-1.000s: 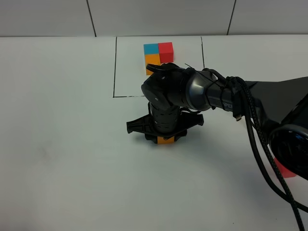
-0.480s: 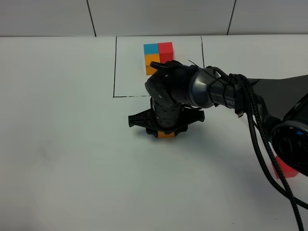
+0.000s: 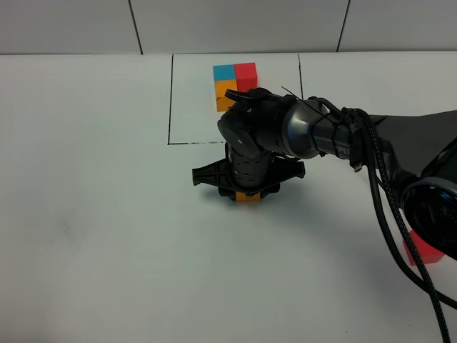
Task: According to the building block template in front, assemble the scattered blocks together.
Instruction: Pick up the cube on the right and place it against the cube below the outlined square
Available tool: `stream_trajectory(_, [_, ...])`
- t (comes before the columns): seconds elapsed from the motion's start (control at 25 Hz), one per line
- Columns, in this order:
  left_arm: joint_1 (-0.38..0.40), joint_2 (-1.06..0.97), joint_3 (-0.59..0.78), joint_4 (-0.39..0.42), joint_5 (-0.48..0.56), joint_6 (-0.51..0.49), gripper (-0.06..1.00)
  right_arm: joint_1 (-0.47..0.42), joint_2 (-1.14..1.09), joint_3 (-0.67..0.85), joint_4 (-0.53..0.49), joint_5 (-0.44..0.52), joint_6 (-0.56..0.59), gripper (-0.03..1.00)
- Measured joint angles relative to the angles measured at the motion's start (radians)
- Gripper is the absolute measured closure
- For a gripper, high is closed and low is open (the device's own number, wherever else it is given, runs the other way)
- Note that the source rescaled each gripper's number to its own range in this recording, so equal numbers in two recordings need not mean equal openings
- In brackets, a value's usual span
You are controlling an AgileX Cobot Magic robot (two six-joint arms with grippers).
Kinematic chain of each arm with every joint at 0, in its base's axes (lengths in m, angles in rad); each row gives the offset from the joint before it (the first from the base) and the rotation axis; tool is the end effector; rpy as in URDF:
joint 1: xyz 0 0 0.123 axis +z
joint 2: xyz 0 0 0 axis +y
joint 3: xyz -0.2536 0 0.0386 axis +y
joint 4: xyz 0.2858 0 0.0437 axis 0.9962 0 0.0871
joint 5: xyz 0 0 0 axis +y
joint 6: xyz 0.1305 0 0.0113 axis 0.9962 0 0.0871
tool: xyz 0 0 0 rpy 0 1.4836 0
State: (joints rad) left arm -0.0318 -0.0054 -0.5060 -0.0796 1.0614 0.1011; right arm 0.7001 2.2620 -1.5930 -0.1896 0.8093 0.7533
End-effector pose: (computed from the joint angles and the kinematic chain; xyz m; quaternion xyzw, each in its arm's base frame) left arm 0.0907 -0.0120 0.2799 0.0582 0.8478 -0.0215 0.5267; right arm 0.3686 0.2872 0.0233 -0.0325 0.9927 0.0040 0.1160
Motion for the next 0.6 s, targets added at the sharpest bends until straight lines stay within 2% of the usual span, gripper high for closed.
stream_trajectory(0.6, [0.0, 0.0, 0.0, 0.0, 0.0, 0.001, 0.18, -0.01, 0.001, 0.0, -0.013, -0.015, 0.0, 0.95])
